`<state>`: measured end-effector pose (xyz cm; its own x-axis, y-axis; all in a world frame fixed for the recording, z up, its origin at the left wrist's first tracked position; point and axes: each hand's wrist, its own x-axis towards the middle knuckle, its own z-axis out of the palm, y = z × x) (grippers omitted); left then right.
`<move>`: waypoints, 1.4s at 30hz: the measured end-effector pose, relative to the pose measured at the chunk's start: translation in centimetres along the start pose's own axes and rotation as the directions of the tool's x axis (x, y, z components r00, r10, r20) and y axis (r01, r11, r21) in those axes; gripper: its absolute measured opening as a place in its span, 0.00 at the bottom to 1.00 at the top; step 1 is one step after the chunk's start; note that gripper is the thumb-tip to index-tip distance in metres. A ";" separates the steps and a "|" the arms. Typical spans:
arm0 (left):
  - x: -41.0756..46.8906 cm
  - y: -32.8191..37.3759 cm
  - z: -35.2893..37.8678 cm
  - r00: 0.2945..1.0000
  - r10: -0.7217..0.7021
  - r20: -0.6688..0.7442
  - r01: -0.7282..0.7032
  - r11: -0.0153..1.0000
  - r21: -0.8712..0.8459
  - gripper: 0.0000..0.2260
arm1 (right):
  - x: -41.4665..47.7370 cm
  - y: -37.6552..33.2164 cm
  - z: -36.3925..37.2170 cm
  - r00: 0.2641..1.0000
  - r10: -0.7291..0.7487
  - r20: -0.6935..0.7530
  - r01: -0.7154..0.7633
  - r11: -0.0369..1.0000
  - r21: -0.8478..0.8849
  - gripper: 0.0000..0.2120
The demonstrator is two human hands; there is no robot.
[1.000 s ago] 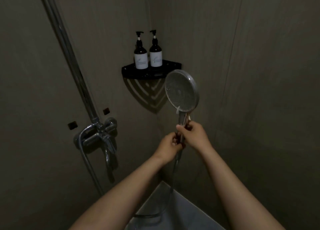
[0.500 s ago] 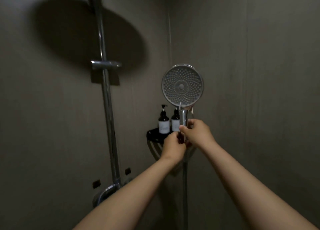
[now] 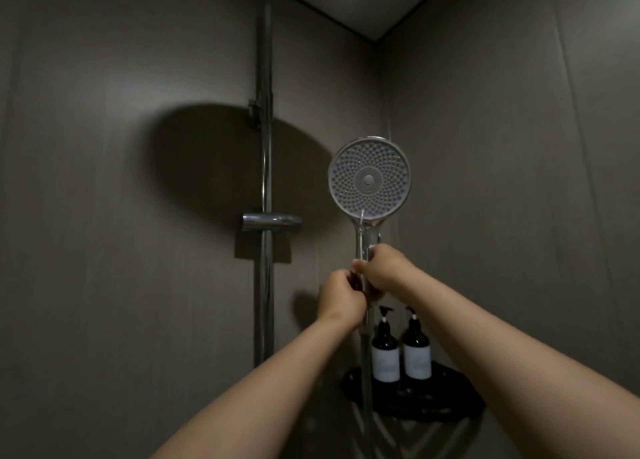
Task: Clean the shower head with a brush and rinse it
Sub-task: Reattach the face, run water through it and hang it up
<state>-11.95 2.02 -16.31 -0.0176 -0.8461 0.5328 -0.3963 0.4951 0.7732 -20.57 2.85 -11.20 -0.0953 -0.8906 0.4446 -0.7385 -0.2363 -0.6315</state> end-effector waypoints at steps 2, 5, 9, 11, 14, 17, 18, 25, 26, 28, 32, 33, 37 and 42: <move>2.6 0.6 -1.5 0.999 -0.020 0.041 0.019 1.000 0.024 0.08 | 2.1 -1.9 0.1 1.000 -0.018 0.009 0.018 1.000 0.020 0.14; 5.9 1.3 -3.8 0.977 -0.097 0.192 0.088 0.995 0.056 0.12 | 5.4 -4.4 0.1 0.998 -0.007 0.061 0.004 0.999 0.043 0.10; 8.2 0.5 -5.9 0.931 -0.191 0.310 0.186 0.981 0.044 0.09 | 9.7 -7.2 -0.3 0.998 -0.031 0.062 0.028 0.998 0.048 0.13; 9.3 0.0 -6.7 0.926 -0.213 0.312 0.209 0.977 0.046 0.07 | 11.3 -8.7 -1.0 0.998 -0.045 0.046 0.043 0.998 0.055 0.15; 11.1 -0.3 -7.6 0.952 -0.189 0.239 0.191 0.981 0.015 0.08 | 13.9 -11.0 -1.9 0.997 -0.080 0.023 0.079 0.996 0.038 0.19; 12.4 0.2 -7.9 0.966 -0.193 0.173 0.207 0.976 -0.067 0.08 | 15.6 -12.9 -3.0 0.997 -0.072 0.033 0.070 0.995 0.068 0.19; 12.6 0.3 -7.9 0.963 -0.210 0.167 0.228 0.969 -0.099 0.09 | 15.8 -13.4 -3.4 0.997 -0.074 0.016 0.072 0.993 0.092 0.18; 13.3 0.1 -7.5 0.932 -0.331 0.150 0.362 0.871 -0.330 0.07 | 16.8 -14.5 -3.3 0.991 -0.130 -0.022 0.131 0.985 0.111 0.17; 13.3 -0.1 -7.5 0.926 -0.351 0.142 0.378 0.865 -0.329 0.07 | 16.9 -14.5 -3.0 0.990 -0.140 -0.020 0.141 0.984 0.110 0.17; 13.2 -0.3 -7.5 0.922 -0.365 0.129 0.387 0.863 -0.325 0.08 | 16.8 -14.4 -2.5 0.987 -0.160 -0.016 0.160 0.982 0.097 0.19; 13.5 -0.7 -7.4 0.927 -0.356 0.114 0.374 0.867 -0.331 0.12 | 16.9 -14.3 -2.0 0.982 -0.186 -0.026 0.188 0.971 0.147 0.19; 13.5 -0.8 -7.4 0.925 -0.362 0.115 0.379 0.868 -0.320 0.13 | 17.0 -14.3 -1.9 0.983 -0.181 -0.020 0.182 0.971 0.157 0.19; 13.8 -1.4 -7.4 0.924 -0.369 0.100 0.381 0.866 -0.323 0.16 | 17.5 -14.3 -1.4 0.989 -0.144 0.045 0.135 0.978 0.156 0.18; 13.8 -1.5 -7.0 0.922 -0.377 0.085 0.381 0.846 -0.374 0.16 | 17.3 -14.3 -1.4 0.980 -0.181 0.076 0.166 0.970 0.177 0.18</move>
<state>-5.18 -9.01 -7.70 0.0548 -0.9839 0.1703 0.0019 0.1707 0.9853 -12.58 -8.60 6.39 0.0914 -0.8599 0.5022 -0.6141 -0.4457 -0.6514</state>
